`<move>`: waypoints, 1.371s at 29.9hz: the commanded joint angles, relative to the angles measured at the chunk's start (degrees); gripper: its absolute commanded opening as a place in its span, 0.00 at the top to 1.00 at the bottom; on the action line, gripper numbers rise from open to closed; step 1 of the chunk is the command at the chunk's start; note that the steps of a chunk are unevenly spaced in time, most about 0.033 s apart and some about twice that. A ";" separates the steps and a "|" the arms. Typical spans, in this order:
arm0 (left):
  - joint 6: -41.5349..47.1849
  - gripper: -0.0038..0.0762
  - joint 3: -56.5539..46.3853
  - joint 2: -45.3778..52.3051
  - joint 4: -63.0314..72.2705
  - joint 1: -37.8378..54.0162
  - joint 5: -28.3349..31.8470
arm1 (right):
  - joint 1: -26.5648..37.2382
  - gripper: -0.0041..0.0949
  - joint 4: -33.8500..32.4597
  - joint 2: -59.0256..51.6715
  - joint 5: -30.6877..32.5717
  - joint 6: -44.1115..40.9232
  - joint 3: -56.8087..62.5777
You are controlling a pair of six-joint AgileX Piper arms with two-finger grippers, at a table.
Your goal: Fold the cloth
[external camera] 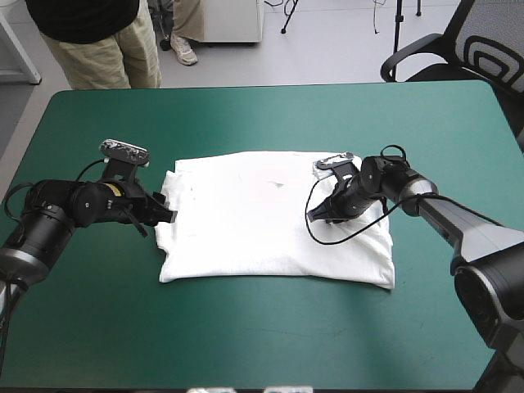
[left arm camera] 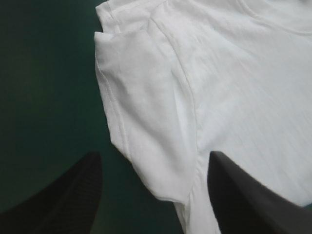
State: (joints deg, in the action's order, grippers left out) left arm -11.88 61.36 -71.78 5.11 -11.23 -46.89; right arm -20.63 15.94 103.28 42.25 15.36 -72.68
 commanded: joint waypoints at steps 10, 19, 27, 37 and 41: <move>3.55 0.38 1.93 -7.73 4.43 13.55 5.11 | -0.07 0.59 -1.02 -20.06 -0.78 0.75 -3.12; -6.34 0.38 1.93 -18.59 18.76 16.41 6.52 | -0.07 0.59 -0.42 -25.26 0.34 0.75 -3.00; -15.76 0.41 1.93 -24.58 29.24 16.41 4.57 | -0.07 0.61 -0.53 -25.04 0.35 0.75 -2.88; -19.29 0.88 1.93 -27.49 28.96 14.53 2.08 | -0.07 0.61 -0.44 -25.04 0.15 0.75 -2.88; -20.97 0.95 1.93 -27.64 28.65 13.48 2.53 | -0.07 0.61 -0.44 -25.04 0.15 0.75 -2.88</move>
State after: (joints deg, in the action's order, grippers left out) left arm -31.46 62.97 -99.93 32.71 3.47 -42.12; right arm -20.63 14.86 80.19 45.17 15.65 -74.03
